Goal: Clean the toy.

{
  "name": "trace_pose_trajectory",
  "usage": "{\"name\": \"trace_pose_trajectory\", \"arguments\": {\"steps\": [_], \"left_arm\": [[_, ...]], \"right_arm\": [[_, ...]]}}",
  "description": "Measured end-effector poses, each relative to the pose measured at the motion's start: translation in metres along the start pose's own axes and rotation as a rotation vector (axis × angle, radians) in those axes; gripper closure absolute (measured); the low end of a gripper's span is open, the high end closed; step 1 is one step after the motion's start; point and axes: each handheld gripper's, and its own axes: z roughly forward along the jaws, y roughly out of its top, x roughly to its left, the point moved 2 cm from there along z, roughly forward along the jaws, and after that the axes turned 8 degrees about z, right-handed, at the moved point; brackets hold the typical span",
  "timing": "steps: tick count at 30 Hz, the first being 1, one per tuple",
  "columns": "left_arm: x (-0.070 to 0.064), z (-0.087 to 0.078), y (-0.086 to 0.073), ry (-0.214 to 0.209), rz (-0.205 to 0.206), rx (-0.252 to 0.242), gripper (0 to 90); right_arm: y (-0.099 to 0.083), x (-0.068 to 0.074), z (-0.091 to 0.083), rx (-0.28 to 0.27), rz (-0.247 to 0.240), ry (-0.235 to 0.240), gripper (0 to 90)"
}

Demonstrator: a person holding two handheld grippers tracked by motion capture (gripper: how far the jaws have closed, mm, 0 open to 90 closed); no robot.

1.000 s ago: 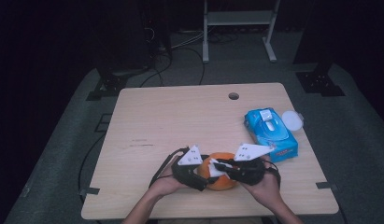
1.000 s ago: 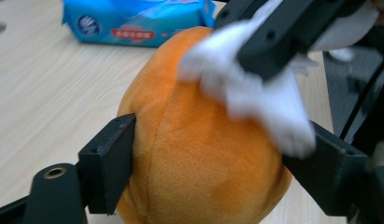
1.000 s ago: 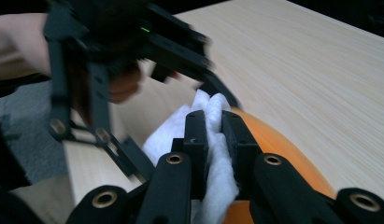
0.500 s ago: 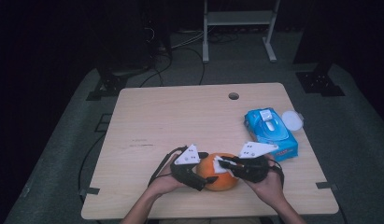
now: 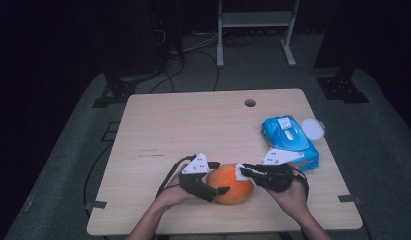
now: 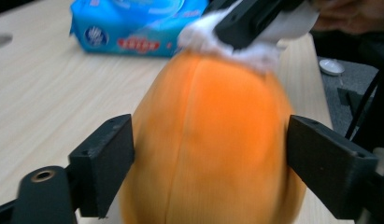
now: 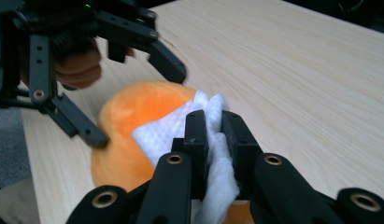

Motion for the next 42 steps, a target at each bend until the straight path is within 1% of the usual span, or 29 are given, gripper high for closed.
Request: {"name": "trace_pose_trajectory", "arguments": {"steps": [1,3,4,5,7,8,10,12,14,15,17,18,19,20,21,23,24,25,26,28,29,30,33,36,37,39,40,41,42], "left_arm": [[-0.001,0.002,0.000,0.005,0.014,0.022,17.3],[0.000,0.001,-0.002,0.014,0.007,0.049,21.8],[0.001,-0.001,-0.003,0.022,-0.007,0.054,22.7],[0.003,-0.002,-0.004,0.027,-0.021,0.058,23.7],[0.005,-0.004,-0.006,0.033,-0.036,0.065,24.7],[0.006,-0.005,-0.006,0.034,-0.043,0.063,24.8],[0.009,-0.006,-0.008,0.041,-0.066,0.064,25.4],[0.012,-0.007,-0.010,0.046,-0.081,0.070,25.9],[0.012,-0.007,-0.012,0.047,-0.083,0.074,25.8],[0.013,-0.007,-0.013,0.049,-0.081,0.082,25.8],[0.014,-0.006,-0.015,0.052,-0.092,0.086,25.8],[0.014,-0.007,-0.015,0.050,-0.096,0.084,25.8],[0.015,-0.007,-0.016,0.048,-0.096,0.081,25.8],[0.015,-0.008,-0.017,0.047,-0.105,0.075,25.9],[0.016,-0.008,-0.017,0.044,-0.107,0.078,26.1],[0.018,-0.010,-0.019,0.043,-0.112,0.076,26.2],[0.018,-0.011,-0.020,0.041,-0.118,0.072,26.1],[0.019,-0.012,-0.022,0.035,-0.126,0.068,26.2],[0.020,-0.012,-0.023,0.033,-0.132,0.063,26.1],[0.021,-0.013,-0.025,0.029,-0.142,0.063,26.1],[0.021,-0.013,-0.025,0.029,-0.141,0.063,26.0],[0.021,-0.013,-0.025,0.029,-0.141,0.064,26.0],[0.020,-0.012,-0.025,0.028,-0.139,0.064,26.0],[0.018,-0.013,-0.025,0.023,-0.133,0.061,26.0],[0.017,-0.013,-0.025,0.020,-0.126,0.062,26.0],[0.015,-0.011,-0.023,0.018,-0.125,0.055,26.0],[0.012,-0.009,-0.019,0.014,-0.106,0.061,26.0],[0.009,-0.007,-0.016,0.012,-0.084,0.065,26.0],[0.007,-0.006,-0.014,0.012,-0.074,0.069,26.0]], "right_arm": [[0.001,0.003,0.001,-0.003,-0.006,0.012,80.1],[0.003,0.009,0.005,0.005,-0.044,0.014,79.8],[0.003,0.009,0.005,0.005,-0.051,0.014,79.8],[0.003,0.007,0.004,0.005,-0.047,0.018,79.8],[0.002,0.003,0.001,0.007,-0.035,0.008,80.0],[0.000,-0.002,0.000,0.008,-0.025,0.000,80.1],[-0.004,-0.009,-0.002,0.010,0.009,-0.001,80.2],[-0.005,-0.012,-0.003,0.011,0.016,-0.015,80.1],[-0.004,-0.009,-0.003,0.006,0.015,-0.012,80.1],[-0.003,-0.006,-0.002,0.002,0.002,-0.010,80.2],[-0.002,0.002,0.001,0.003,-0.016,0.030,80.1],[-0.001,0.007,0.003,0.007,-0.031,0.040,80.1],[-0.001,0.009,0.005,0.009,-0.053,0.028,80.1],[-0.001,0.009,0.005,0.011,-0.053,0.027,80.1],[-0.001,0.007,0.004,0.008,-0.039,0.031,80.2],[-0.002,0.000,0.002,0.006,-0.026,0.013,80.3],[-0.005,-0.006,0.001,0.009,-0.007,0.003,80.3],[-0.007,-0.011,0.001,0.009,0.016,0.004,80.2],[-0.010,-0.017,0.000,0.012,0.052,0.015,80.1],[-0.012,-0.022,-0.001,0.017,0.077,0.011,80.1],[-0.013,-0.023,-0.001,0.019,0.087,0.019,80.1],[-0.013,-0.021,0.000,0.019,0.083,0.020,80.2],[-0.009,-0.010,0.001,0.013,0.036,0.027,80.1],[-0.006,-0.005,0.002,0.009,0.017,0.035,80.1],[-0.007,-0.007,0.002,0.008,0.026,0.038,80.1],[-0.008,-0.014,0.002,0.005,0.048,0.029,80.0],[-0.008,-0.017,0.002,0.005,0.056,0.021,80.0],[-0.009,-0.023,0.001,0.005,0.066,-0.007,80.0],[-0.010,-0.029,0.001,0.004,0.082,-0.021,80.1]]}}
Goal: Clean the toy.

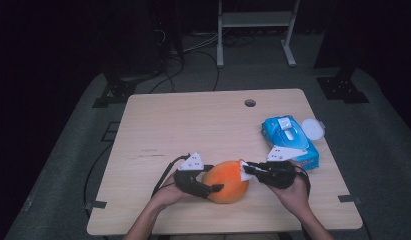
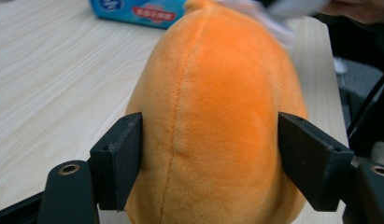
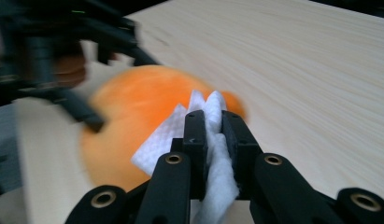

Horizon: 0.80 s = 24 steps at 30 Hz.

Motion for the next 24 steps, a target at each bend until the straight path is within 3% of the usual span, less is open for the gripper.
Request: {"name": "trace_pose_trajectory", "arguments": {"steps": [4,9,16,18,22,24], "left_arm": [[-0.007,0.003,0.005,-0.006,0.030,0.008,24.7],[-0.014,0.006,0.009,-0.007,0.059,0.015,23.5],[-0.013,0.005,0.008,-0.020,0.035,-0.006,22.7],[-0.015,0.007,0.011,-0.014,0.052,0.007,21.5],[-0.022,0.010,0.015,0.010,0.065,0.013,20.8],[-0.022,0.010,0.015,0.017,0.057,0.015,20.4]], "right_arm": [[0.002,-0.003,-0.004,-0.024,0.031,0.003,80.2],[0.008,0.011,-0.004,-0.041,-0.007,0.036,80.0],[0.001,-0.006,-0.005,-0.015,0.037,-0.007,80.1],[0.002,-0.004,-0.006,-0.018,0.045,0.004,80.2],[0.008,0.015,-0.003,-0.027,-0.011,0.038,80.1],[0.009,0.019,-0.002,-0.020,-0.037,0.026,80.1]]}}
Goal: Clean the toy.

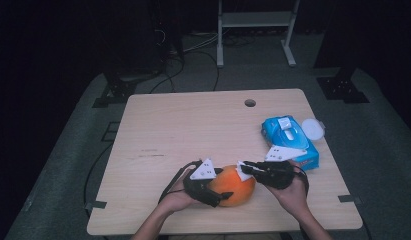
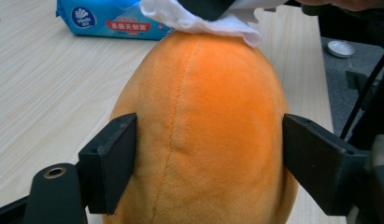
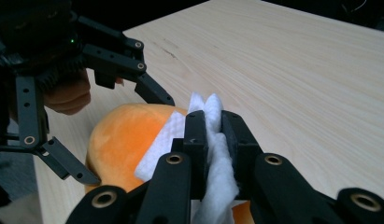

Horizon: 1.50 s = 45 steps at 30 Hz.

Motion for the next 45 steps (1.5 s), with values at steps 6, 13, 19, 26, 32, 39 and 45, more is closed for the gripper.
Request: {"name": "trace_pose_trajectory", "arguments": {"steps": [6,13,19,26,32,39,45], "left_arm": [[0.000,0.001,0.001,0.010,-0.016,-0.018,20.7],[-0.003,0.005,0.003,0.030,-0.025,-0.011,18.7],[0.012,-0.009,-0.001,-0.029,-0.095,-0.084,11.8],[0.013,-0.003,-0.006,-0.049,-0.129,-0.054,20.8],[0.001,0.000,0.003,-0.025,-0.047,-0.031,22.6],[0.011,0.002,-0.010,-0.088,-0.118,-0.081,12.3],[-0.001,0.006,0.001,-0.032,-0.075,-0.043,21.0]], "right_arm": [[-0.007,-0.020,-0.004,0.012,0.068,-0.009,80.3],[0.000,-0.001,0.000,0.009,0.019,0.030,80.4],[-0.004,-0.007,-0.002,0.029,0.020,0.057,80.2],[-0.006,-0.020,-0.006,0.021,0.051,0.028,80.3],[0.001,0.003,-0.002,-0.001,0.009,0.056,80.2],[-0.003,-0.005,-0.002,0.019,0.021,0.078,80.2],[0.003,0.008,-0.001,0.007,0.014,0.097,80.1]]}}
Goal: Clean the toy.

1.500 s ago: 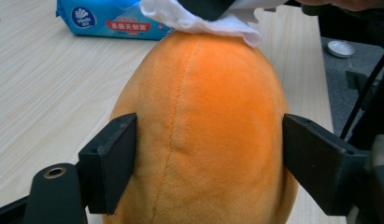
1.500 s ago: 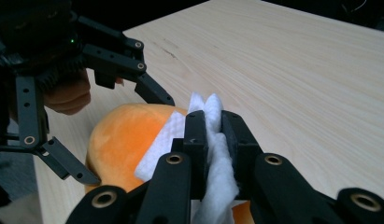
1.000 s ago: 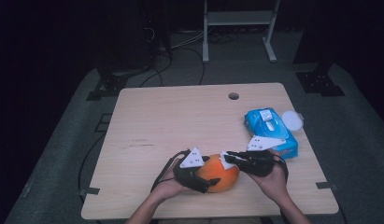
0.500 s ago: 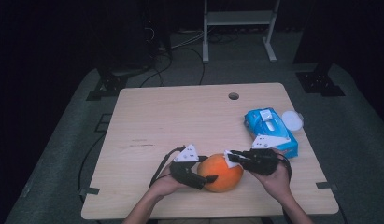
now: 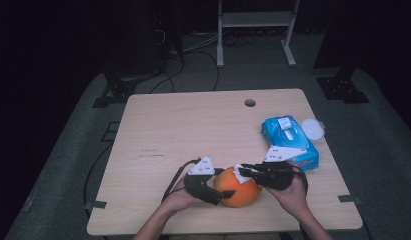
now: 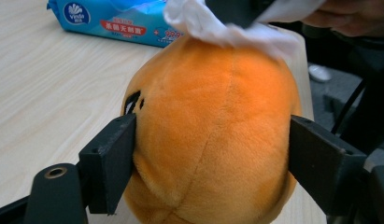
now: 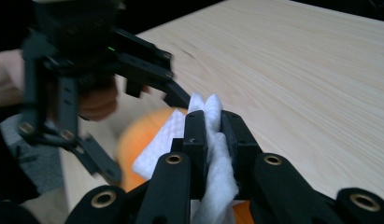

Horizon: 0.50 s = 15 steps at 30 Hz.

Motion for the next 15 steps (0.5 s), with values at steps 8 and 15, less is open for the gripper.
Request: {"name": "trace_pose_trajectory", "arguments": {"steps": [8,15], "left_arm": [[0.005,-0.003,-0.009,-0.069,0.001,-0.041,13.8],[-0.011,0.006,0.005,-0.014,0.068,-0.003,23.2]], "right_arm": [[-0.001,0.008,0.004,0.029,-0.029,0.045,80.0],[0.001,0.022,0.009,0.038,-0.068,0.041,79.9]]}}
